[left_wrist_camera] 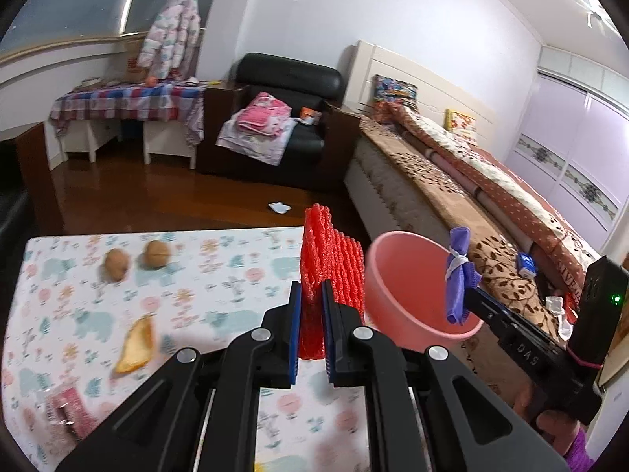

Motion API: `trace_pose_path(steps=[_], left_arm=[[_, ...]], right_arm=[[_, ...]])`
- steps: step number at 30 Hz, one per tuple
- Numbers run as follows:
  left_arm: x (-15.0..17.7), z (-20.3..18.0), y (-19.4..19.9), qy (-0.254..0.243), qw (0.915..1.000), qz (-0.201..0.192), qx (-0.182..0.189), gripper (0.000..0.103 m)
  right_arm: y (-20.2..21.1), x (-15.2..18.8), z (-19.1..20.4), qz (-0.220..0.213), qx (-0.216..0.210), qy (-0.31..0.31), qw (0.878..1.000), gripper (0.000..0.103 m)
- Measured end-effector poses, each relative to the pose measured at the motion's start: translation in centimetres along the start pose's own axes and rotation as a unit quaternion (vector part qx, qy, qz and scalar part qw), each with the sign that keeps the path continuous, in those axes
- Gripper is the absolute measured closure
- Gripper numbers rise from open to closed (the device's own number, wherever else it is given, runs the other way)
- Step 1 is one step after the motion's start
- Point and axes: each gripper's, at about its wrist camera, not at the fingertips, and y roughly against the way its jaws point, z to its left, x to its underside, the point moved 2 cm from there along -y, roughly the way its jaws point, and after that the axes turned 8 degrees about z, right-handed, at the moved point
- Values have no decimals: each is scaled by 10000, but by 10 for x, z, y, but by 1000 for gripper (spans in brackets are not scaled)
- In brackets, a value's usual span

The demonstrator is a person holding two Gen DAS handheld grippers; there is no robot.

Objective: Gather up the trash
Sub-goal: 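Carry the red mesh net and purple cloth over the pink bucket with both tools, then open the left tool to drop the red net while the right tool releases the purple cloth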

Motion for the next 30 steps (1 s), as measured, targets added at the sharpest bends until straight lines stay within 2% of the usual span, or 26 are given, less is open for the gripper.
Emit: trace_pose_path(steps=[15, 24, 30], left_arm=[[-21, -88, -82, -544, 9975, 403, 222, 94], [-20, -106, -125, -633, 9954, 698, 196, 94], [-17, -109, -135, -658, 9945, 788, 196, 94]], right_arm=[[-11, -1, -70, 104, 309, -581, 9978, 94], [-23, 1, -90, 218, 463, -687, 9963, 94], [-28, 3, -95, 276, 496, -746, 9956, 94]])
